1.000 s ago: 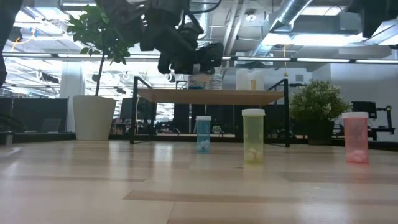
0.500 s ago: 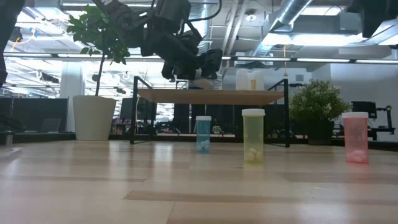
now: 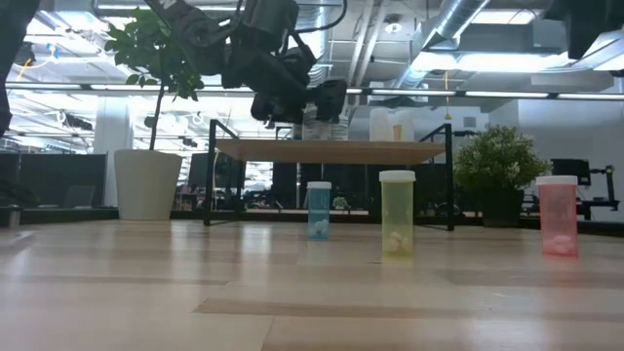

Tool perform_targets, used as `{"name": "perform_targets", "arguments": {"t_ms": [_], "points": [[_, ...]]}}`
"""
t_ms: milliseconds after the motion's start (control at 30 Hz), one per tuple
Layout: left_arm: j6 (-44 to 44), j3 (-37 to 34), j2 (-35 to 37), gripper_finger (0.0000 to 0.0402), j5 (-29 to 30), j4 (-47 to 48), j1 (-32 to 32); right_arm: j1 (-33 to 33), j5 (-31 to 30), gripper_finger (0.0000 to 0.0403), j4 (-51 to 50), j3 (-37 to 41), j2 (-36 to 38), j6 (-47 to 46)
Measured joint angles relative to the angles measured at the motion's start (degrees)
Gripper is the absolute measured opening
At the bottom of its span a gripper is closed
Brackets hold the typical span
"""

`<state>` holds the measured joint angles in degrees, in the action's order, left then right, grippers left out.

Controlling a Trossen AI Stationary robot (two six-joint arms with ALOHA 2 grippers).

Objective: Pick and place medicine bottles onto shelf by color
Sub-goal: Put the white blue pill bottle on the shelf

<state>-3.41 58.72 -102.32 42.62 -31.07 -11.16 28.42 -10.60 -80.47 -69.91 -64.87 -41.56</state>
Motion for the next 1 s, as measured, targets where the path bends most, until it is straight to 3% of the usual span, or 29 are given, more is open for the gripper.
{"name": "perform_targets", "arguments": {"t_ms": [300, 533, 633, 800, 1000], "points": [[7.56, 0.02, 4.98, 0.0295, 0.68, -2.76, 3.73, 0.0, 0.01, 0.0317, -0.06, 0.0, -0.01, 0.0], [15.15, 0.06, 11.47, 0.0295, 8.26, -2.45, 7.65, 0.0, 0.01, 0.0317, -0.04, 0.0, -0.01, 0.02], [10.18, 0.11, 14.23, 0.0295, 5.52, 4.48, 9.53, 0.0, 0.04, 0.0317, -0.04, 0.0, 0.0, 0.02], [-2.64, 0.02, 14.73, 0.0281, 0.14, 23.85, 10.73, 0.02, 0.04, 0.0317, -0.04, 0.0, -0.01, 0.02], [-6.31, 0.03, 11.63, 0.0217, 2.28, 26.46, 8.92, 0.02, 0.04, 0.0317, 0.0, 0.0, 0.0, 0.04]]}}
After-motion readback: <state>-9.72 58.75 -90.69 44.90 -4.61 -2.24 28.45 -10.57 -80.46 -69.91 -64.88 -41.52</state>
